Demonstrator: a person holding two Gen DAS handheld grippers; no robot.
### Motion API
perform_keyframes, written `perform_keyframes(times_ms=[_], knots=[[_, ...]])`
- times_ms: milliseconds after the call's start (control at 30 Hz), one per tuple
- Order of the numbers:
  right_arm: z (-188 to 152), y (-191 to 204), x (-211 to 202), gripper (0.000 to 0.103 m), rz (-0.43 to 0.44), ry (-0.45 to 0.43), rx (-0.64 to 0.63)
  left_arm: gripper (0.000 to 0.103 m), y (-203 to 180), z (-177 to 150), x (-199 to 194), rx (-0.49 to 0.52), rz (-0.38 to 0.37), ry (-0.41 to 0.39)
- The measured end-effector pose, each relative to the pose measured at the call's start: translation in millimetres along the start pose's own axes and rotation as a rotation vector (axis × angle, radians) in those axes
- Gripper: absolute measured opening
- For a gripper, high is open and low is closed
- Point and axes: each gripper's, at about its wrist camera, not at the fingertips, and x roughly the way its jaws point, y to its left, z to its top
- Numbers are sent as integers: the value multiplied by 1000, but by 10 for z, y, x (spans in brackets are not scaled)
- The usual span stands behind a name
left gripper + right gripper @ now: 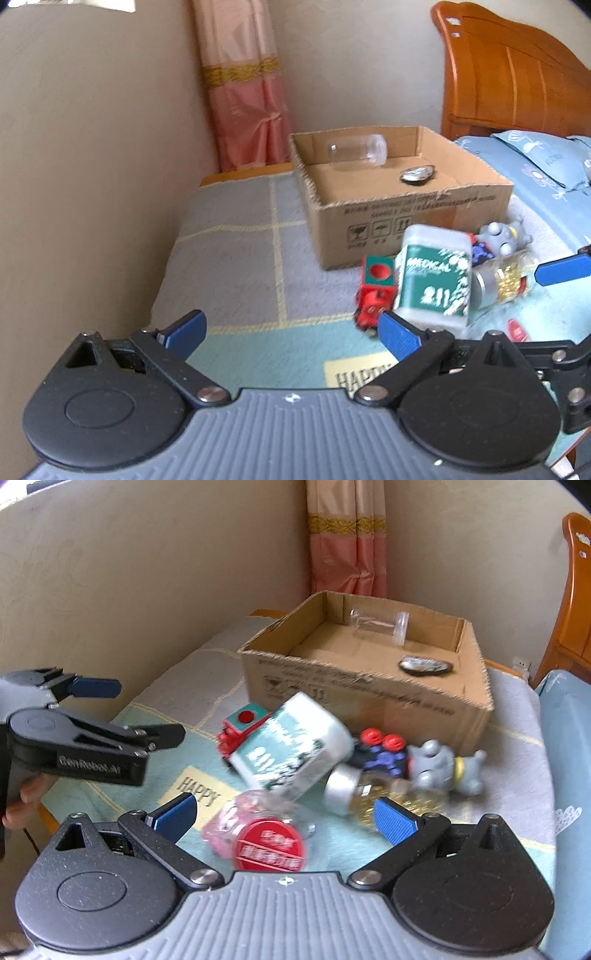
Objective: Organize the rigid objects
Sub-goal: 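Withdraw both tools from the box back toward the scattered items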
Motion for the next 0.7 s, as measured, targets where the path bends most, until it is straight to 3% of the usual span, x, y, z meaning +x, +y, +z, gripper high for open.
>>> perform_keyframes(times_ms=[333,500,700], knots=[[-75,15,261,103,-92,40,114,99,168,-145,-13,-70,-12,17],[-186,-93,252,103,-119,44,156,99,130,-162,8,-65,-26,27],[-379,-254,285,103,-221,81,149,99,19,-171,28,-32,-67,36]])
